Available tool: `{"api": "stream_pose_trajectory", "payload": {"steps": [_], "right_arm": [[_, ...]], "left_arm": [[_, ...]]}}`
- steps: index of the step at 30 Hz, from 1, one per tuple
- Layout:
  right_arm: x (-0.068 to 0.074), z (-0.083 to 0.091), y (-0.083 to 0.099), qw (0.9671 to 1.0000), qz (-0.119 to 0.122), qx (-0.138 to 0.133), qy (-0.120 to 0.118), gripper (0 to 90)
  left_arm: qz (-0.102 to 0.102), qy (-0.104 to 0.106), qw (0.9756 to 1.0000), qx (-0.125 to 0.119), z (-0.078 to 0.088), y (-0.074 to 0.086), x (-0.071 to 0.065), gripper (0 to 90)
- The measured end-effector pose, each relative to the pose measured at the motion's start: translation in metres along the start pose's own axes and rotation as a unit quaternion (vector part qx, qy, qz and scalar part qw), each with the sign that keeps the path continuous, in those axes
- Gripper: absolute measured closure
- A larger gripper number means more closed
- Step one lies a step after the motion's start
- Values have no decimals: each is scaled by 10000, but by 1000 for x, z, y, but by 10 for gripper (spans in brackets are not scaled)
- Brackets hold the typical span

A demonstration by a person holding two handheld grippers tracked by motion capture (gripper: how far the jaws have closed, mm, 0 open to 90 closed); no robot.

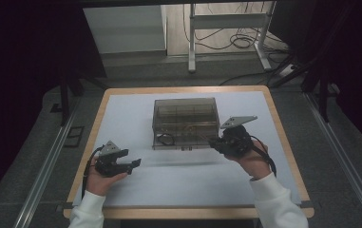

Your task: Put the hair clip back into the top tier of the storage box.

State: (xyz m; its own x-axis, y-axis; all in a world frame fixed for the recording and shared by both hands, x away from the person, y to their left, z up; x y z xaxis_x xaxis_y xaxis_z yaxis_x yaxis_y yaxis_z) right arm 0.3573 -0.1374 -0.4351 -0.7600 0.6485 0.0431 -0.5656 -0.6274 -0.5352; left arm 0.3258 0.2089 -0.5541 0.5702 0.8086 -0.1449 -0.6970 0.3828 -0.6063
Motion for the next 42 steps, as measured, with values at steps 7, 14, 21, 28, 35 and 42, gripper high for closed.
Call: {"api": "stream_pose_trajectory", "payload": {"steps": [7, 14, 21, 28, 35, 42], "right_arm": [[1, -3, -7, 10000, 30, 7, -14, 819], [3, -7, -14, 10000, 62, 7, -23, 819], [3, -12, -20, 10000, 76, 24, -50, 819], [3, -14, -27, 9999, 95, 8, -61, 819], [4, -21, -35, 9998, 142, 31, -107, 819], [5, -32, -44, 9995, 227, 73, -193, 819]], "left_arm": [[-1, -5, 10000, 4, 0, 0, 0, 290], [9, -3, 10000, 5, 0, 1, 2, 290], [11, -1, 10000, -2, 0, 1, 2, 289], [12, 8, 10000, 10, 0, 1, 2, 289], [21, 10, 10000, 7, 1, 1, 2, 289], [2, 16, 10000, 15, 1, 1, 3, 289]]}}
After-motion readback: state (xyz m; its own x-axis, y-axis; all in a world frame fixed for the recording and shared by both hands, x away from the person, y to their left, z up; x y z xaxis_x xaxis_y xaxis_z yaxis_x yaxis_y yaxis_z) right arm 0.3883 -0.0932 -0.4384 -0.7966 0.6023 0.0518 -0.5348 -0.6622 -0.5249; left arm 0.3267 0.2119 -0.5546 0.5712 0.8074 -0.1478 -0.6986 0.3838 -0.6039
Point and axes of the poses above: each handheld gripper's, and its own axes: z roughly backward along the jaws, y roughly out of its underside, x roughly to its left, the point moved 5 cm from there along -z, roughly forward along the jaws, and after that the axes turned 15 degrees about x, right-handed, at the moved point
